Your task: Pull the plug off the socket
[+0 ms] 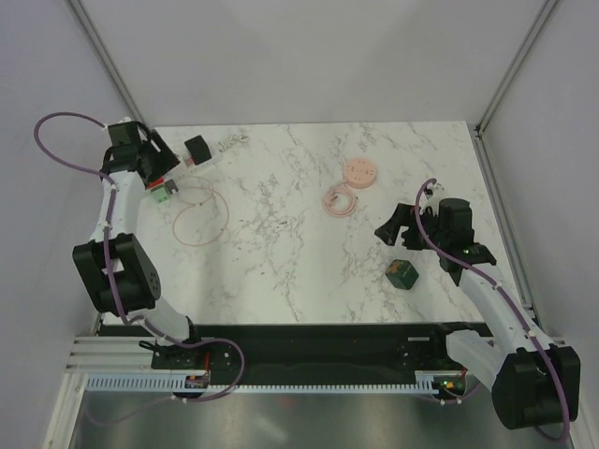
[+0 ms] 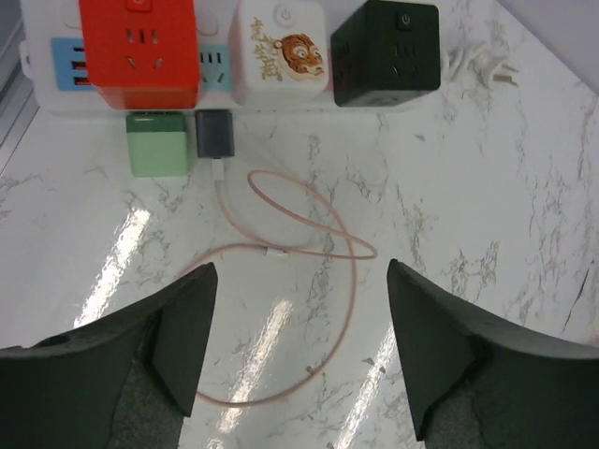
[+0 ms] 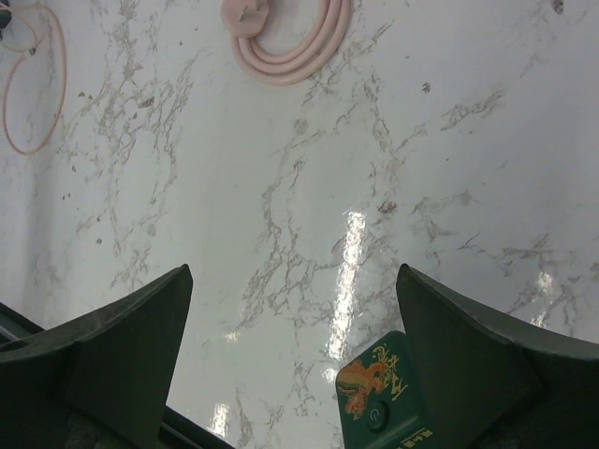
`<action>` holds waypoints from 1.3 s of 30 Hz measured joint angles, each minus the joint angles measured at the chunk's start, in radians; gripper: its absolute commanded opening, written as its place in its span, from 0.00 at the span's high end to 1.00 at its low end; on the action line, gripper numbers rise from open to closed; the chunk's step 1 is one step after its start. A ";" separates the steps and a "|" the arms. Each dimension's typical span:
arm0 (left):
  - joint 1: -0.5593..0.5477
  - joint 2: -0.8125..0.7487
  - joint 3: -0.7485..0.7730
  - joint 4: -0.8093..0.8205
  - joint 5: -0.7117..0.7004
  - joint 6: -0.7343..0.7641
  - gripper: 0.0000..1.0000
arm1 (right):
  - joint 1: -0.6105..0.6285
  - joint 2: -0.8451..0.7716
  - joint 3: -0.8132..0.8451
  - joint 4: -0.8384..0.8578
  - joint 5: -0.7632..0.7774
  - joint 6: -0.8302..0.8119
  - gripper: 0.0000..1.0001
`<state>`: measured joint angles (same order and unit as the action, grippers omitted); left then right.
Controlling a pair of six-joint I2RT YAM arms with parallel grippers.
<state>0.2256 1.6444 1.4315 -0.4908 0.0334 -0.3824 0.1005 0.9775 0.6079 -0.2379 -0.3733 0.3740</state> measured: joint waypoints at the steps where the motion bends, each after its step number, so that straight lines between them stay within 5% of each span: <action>1: 0.021 -0.006 -0.009 0.011 -0.001 -0.008 0.28 | 0.003 0.000 0.000 0.002 -0.008 0.000 0.02; 12: 0.150 -0.054 -0.204 0.217 -0.056 -0.136 0.57 | 0.023 -0.005 0.000 0.027 -0.057 0.007 0.02; 17: 0.168 -0.030 -0.225 0.315 -0.113 -0.195 0.85 | 0.030 -0.005 0.000 0.045 -0.067 0.008 0.02; 39: 0.245 0.303 -0.117 0.436 -0.194 -0.412 0.94 | 0.033 0.006 0.000 0.051 -0.066 0.007 0.02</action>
<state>0.4709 1.9472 1.3148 -0.0544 -0.1608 -0.7940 0.1337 0.9840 0.6083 -0.1871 -0.4397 0.3809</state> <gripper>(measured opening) 0.065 0.982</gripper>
